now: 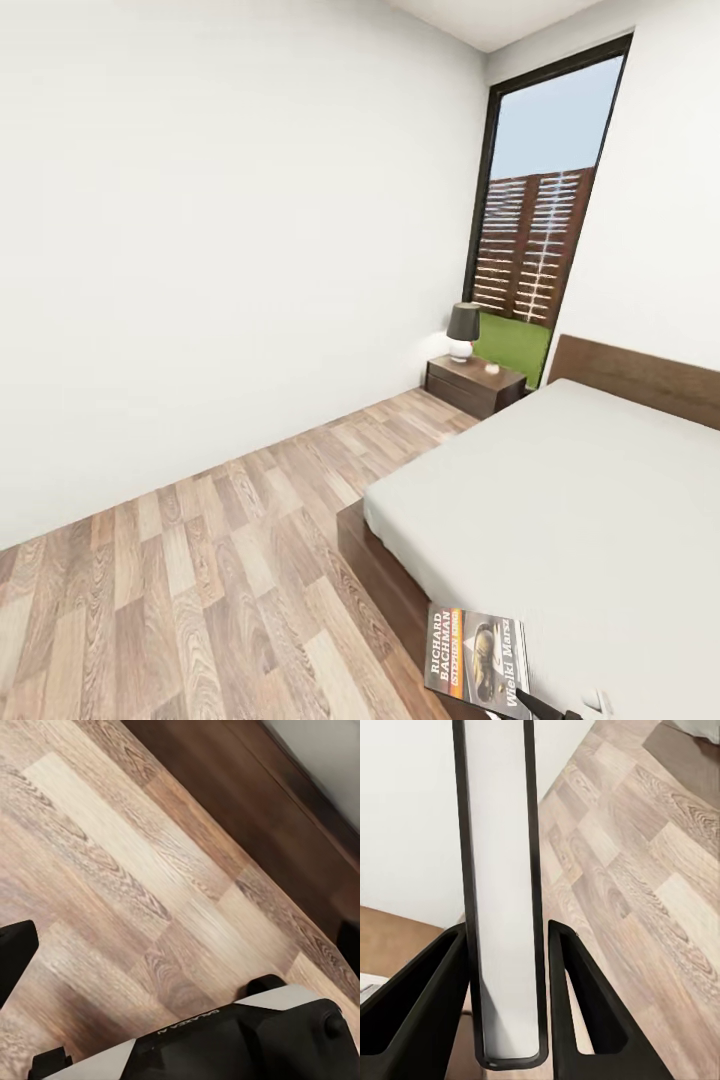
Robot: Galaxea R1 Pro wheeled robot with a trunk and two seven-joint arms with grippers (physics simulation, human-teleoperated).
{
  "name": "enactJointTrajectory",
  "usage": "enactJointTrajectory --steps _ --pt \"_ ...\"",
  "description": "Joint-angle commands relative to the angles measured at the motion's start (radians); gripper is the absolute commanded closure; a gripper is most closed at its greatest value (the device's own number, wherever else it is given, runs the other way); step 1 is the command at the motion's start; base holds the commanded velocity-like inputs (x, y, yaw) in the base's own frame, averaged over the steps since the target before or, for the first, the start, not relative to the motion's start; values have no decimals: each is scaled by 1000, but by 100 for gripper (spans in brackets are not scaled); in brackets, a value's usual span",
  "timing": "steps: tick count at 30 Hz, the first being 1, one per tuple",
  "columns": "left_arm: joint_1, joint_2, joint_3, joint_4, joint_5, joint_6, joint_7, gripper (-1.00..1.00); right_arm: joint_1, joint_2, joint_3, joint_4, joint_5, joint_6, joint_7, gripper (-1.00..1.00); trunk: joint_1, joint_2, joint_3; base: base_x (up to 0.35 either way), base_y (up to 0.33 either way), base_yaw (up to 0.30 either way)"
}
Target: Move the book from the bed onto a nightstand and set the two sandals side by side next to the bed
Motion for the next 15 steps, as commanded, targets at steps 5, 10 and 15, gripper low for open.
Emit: enactJointTrajectory --steps 5,10,15 --pt "-1 0 9 1 -10 -4 -2 -100 -1 0 8 3 -6 -9 3 100 0 -1 -1 0 0 199" --pt "-1 0 9 1 -10 -4 -2 -100 -1 0 8 3 -6 -9 3 100 0 -1 -1 0 0 199" --pt "-1 0 9 1 -10 -4 -2 -100 -1 0 8 3 -6 -9 3 100 0 -1 -1 0 0 199"
